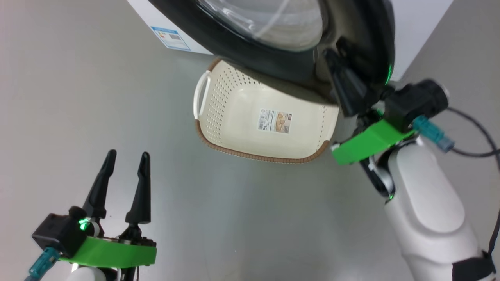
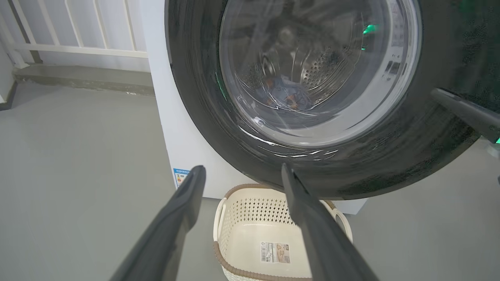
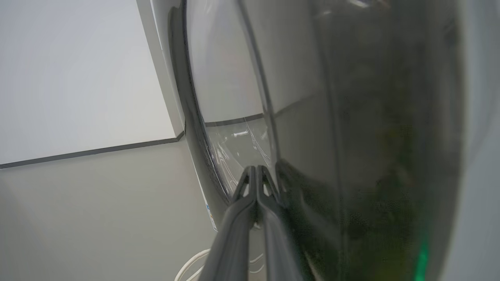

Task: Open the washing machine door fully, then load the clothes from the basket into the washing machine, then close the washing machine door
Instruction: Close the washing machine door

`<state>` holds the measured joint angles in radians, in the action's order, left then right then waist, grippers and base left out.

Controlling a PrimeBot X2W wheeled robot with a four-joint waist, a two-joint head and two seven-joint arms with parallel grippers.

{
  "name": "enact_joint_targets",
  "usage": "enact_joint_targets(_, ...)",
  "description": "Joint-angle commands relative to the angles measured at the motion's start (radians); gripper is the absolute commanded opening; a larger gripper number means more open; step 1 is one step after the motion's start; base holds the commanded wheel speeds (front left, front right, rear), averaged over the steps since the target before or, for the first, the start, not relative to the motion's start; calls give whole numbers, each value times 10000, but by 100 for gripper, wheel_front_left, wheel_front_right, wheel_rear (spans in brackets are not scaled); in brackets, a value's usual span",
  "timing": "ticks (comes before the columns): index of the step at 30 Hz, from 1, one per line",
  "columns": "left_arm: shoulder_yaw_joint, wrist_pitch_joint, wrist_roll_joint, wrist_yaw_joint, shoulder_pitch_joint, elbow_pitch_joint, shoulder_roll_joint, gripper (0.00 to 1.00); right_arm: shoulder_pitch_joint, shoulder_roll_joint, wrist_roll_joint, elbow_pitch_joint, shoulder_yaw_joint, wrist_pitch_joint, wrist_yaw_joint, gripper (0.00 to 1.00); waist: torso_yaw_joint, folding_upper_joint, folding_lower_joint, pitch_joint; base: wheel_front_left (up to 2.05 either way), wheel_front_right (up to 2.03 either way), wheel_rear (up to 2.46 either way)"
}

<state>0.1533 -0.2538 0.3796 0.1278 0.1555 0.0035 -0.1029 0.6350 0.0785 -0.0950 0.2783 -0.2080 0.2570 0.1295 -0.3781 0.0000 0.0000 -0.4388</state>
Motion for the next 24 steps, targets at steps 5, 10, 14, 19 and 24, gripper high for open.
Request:
enact_joint_targets(5, -232, -80, 147, 29, 384, -281, -402, 100, 836, -275, 188, -161, 282, 47, 12, 0, 255, 0, 0, -423, 0, 0, 0)
enact_joint_targets(10, -111, -80, 196, 29, 563, -312, -460, 100, 1637, -280, 117, 104, 643, 47, 12, 0, 338, 0, 0, -681, 0, 0, 0)
enact_joint_targets(14, -11, -80, 252, 29, 716, -351, -490, 100, 2350, -281, 143, 394, 902, 47, 12, 0, 362, 0, 0, -943, 0, 0, 0)
enact_joint_targets(19, 29, -80, 338, 29, 893, -404, -537, 100, 3320, -281, 122, 821, 1167, 47, 12, 0, 387, 0, 0, -1321, 0, 0, 0)
enact_joint_targets(24, 45, -80, 409, 29, 1060, -406, -573, 100, 4166, -282, 283, 1244, 1288, 47, 12, 0, 445, 0, 0, -1612, 0, 0, 0)
